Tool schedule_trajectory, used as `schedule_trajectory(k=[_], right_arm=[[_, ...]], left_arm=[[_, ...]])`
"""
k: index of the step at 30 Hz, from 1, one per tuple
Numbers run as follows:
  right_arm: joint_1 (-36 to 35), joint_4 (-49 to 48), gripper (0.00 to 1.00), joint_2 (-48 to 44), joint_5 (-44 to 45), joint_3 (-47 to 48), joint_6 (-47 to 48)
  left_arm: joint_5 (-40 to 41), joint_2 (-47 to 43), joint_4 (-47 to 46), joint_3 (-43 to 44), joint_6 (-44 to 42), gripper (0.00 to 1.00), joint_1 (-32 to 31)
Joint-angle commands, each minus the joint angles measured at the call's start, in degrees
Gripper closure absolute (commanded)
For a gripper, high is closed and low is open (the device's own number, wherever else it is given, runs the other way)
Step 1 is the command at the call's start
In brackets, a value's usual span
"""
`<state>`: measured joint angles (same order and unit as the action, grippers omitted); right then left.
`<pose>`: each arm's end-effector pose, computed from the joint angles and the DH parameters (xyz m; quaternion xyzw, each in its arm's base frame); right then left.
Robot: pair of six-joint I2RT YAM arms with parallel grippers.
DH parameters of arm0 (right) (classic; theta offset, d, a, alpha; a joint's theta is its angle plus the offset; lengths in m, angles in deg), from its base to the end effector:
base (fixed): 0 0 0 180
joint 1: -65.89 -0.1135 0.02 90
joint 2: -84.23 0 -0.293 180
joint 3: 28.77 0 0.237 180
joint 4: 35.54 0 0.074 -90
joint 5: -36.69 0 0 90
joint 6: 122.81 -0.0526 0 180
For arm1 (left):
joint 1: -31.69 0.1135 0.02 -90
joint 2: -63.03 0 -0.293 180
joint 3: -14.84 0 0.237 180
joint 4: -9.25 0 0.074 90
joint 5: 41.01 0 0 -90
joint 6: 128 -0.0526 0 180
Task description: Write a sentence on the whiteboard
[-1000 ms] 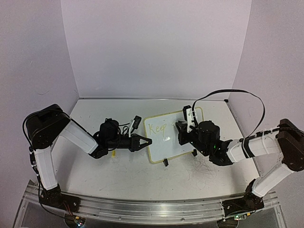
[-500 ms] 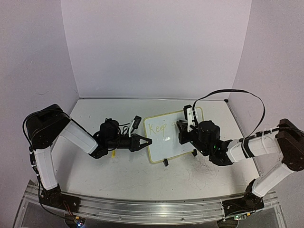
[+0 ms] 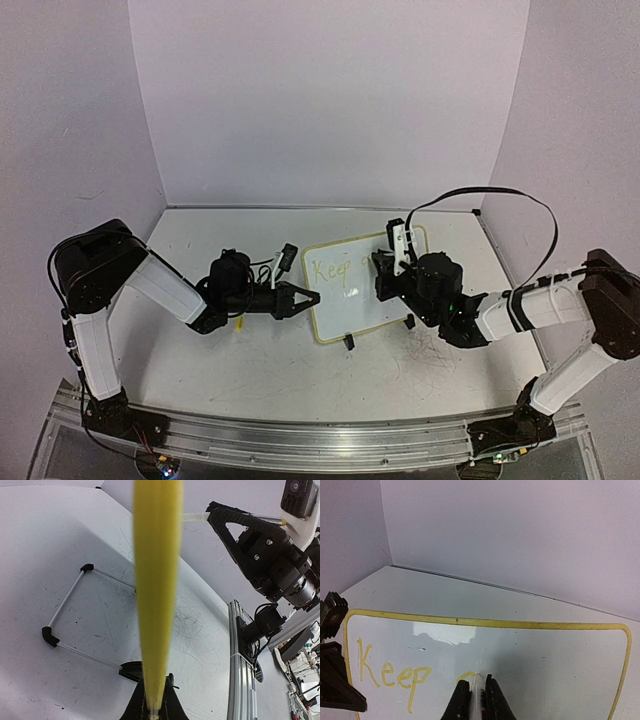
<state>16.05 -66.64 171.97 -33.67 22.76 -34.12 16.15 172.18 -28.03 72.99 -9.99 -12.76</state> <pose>0.2216 0.2352 0.2553 -0.1939 0.7102 0.1735 0.6542 0.2514 -0.2865 0.1781 0.2806 0.7217 -0.5295 0.3465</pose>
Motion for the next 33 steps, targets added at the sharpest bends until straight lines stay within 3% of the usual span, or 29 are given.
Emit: schedule_trajectory(k=[1,25,33], right_arm=[[0.5,1.8,1.00,0.6,1.5,0.4,-0.9],[-2.2,6.1,1.00,-1.2,1.5,-4.4,-7.1],[-3.2,4.6,1.00,0.7,-0.4,-1.2,-6.0]], left_arm=[[0.9,-0.7,3.7,0.9,-1.1,1.00,0.1],[0.9,-1.1,3.7,0.9,-1.4,1.00,0.1],[0.9,-1.3,3.7,0.7,-1.4,1.00,0.1]])
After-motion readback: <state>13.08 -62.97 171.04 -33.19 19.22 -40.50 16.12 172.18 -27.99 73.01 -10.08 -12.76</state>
